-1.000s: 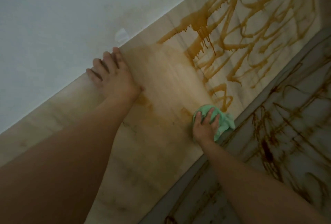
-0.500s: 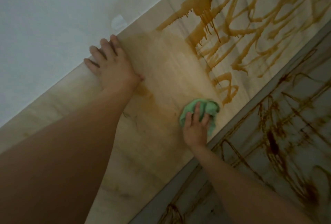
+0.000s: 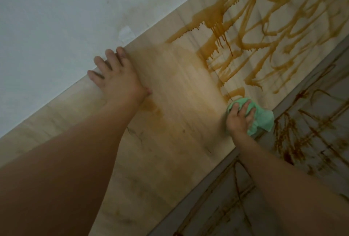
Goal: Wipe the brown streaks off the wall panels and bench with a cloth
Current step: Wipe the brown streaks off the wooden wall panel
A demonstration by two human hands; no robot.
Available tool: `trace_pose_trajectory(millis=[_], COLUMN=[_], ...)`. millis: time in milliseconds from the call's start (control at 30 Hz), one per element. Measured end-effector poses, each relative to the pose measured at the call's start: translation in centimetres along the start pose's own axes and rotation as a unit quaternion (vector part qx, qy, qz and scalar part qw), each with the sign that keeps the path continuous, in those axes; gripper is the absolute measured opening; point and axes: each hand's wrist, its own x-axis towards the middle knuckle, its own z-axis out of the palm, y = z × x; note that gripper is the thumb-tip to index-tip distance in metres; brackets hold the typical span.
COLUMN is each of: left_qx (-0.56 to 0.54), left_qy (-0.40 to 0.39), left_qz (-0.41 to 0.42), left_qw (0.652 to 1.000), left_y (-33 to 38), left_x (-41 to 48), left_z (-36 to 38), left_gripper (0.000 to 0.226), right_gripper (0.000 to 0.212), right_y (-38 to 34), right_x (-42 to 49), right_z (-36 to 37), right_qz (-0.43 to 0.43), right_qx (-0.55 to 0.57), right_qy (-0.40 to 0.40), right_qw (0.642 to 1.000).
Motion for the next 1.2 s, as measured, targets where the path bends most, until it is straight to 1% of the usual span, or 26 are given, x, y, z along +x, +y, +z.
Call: trace_pose_trajectory(millis=[67,100,133,200,267,367,400,433,467,500,567,600,633,700,733,767,833,900,933,967,1000,1033,1067,1133,1167,1200], left_qx=[-0.001,-0.002,-0.001,-0.002,0.001,0.01,0.011,0.012,0.015,0.015,0.011,0.011,0.014,0.016,0.015,0.014,0.01,0.008,0.008,0.009,0.008,0.007,0.005,0.004,0.004,0.002], left_qy=[0.0,0.003,0.006,0.011,0.015,0.02,0.02,0.017,0.011,0.006,-0.005,-0.007,-0.009,-0.013,-0.015,-0.017,-0.019,-0.019,-0.019,-0.019,-0.019,-0.02,-0.018,-0.016,-0.015,-0.013], left_qz=[0.0,0.0,0.001,0.005,0.01,0.012,0.014,0.013,0.012,0.011,0.012,0.012,0.012,0.012,0.013,0.015,0.019,0.014,0.012,0.012,0.014,0.016,0.017,0.018,0.018,0.018], left_qw=[1.0,1.0,1.0,1.0,1.0,1.0,1.0,1.0,1.0,1.0,1.0,1.0,1.0,1.0,1.0,1.0,1.0,1.0,1.0,1.0,1.0,1.0,1.0,1.0,1.0,1.0], left_y=[0.0,0.0,0.0,-0.1,-0.2,-0.3,-0.3,-0.3,-0.3,-0.2,-0.3,-0.3,-0.2,-0.3,-0.3,-0.3,-0.4,-0.5,-0.5,-0.4,-0.5,-0.5,-0.7,-0.8,-0.8,-0.8], left_x=[0.0,0.0,-0.1,-0.2,-0.3,-0.4,-0.4,-0.4,-0.5,-0.4,-0.4,-0.4,-0.4,-0.5,-0.5,-0.4,-0.4,-0.3,-0.3,-0.3,-0.3,-0.3,-0.2,-0.2,-0.2,-0.2], left_z=[0.1,0.1,0.1,0.1,0.0,-0.2,-0.3,-0.4,-0.4,-0.5,-0.5,-0.5,-0.5,-0.6,-0.7,-0.7,-0.9,-0.9,-0.9,-0.9,-0.9,-0.8,-0.8,-0.7,-0.6,-0.5], left_gripper=[0.137,0.137,0.137,0.137,0.137,0.138,0.138,0.137,0.136,0.136,0.135,0.136,0.136,0.136,0.136,0.135,0.135,0.135,0.136,0.136,0.136,0.136,0.135,0.135,0.135,0.135], right_gripper=[0.063,0.063,0.063,0.063,0.063,0.065,0.068,0.071,0.076,0.081,0.083,0.082,0.081,0.075,0.072,0.069,0.066,0.064,0.063,0.064,0.065,0.066,0.066,0.066,0.066,0.065], right_y=[-1.9,-3.2,-4.7,-7.8,-10.7,-13.7,-14.0,-13.9,-13.3,-12.5,-10.7,-10.1,-9.7,-10.6,-11.6,-13.1,-16.6,-19.9,-21.0,-21.8,-22.4,-22.8,-23.2,-24.2,-24.5,-24.8], right_x=[0.7,0.2,-0.8,-3.4,-5.9,-6.7,-6.1,-5.3,-4.4,-3.6,-1.9,-1.3,-0.9,-0.9,-1.3,-1.8,-3.3,-4.7,-4.9,-4.8,-4.3,-3.6,-2.7,-0.9,-0.3,-0.1], right_z=[-0.1,0.4,1.2,3.1,4.7,4.9,4.4,4.0,3.5,2.9,1.8,1.3,0.9,0.7,0.7,1.0,1.9,3.0,3.4,3.6,3.5,3.3,2.8,1.7,1.2,1.2], right_qz=[0.055,0.059,0.036,-0.072,-0.207,-0.401,-0.439,-0.455,-0.438,-0.391,-0.252,-0.183,-0.131,-0.086,-0.093,-0.124,-0.239,-0.391,-0.451,-0.485,-0.489,-0.472,-0.439,-0.345,-0.309,-0.296], right_qx=[0.028,0.036,0.035,0.005,-0.044,-0.122,-0.134,-0.136,-0.123,-0.1,-0.049,-0.031,-0.017,-0.003,0.0,-0.005,-0.04,-0.091,-0.115,-0.134,-0.149,-0.156,-0.153,-0.113,-0.089,-0.076], right_qy=[0.022,0.034,0.042,0.047,0.025,-0.007,-0.005,0.002,0.012,0.024,0.04,0.046,0.05,0.055,0.056,0.055,0.043,0.028,0.022,0.019,0.02,0.03,0.043,0.054,0.055,0.056], right_qw=[0.998,0.997,0.998,0.996,0.977,0.908,0.888,0.88,0.891,0.914,0.966,0.982,0.99,0.995,0.994,0.991,0.969,0.915,0.885,0.864,0.859,0.867,0.884,0.93,0.945,0.951])
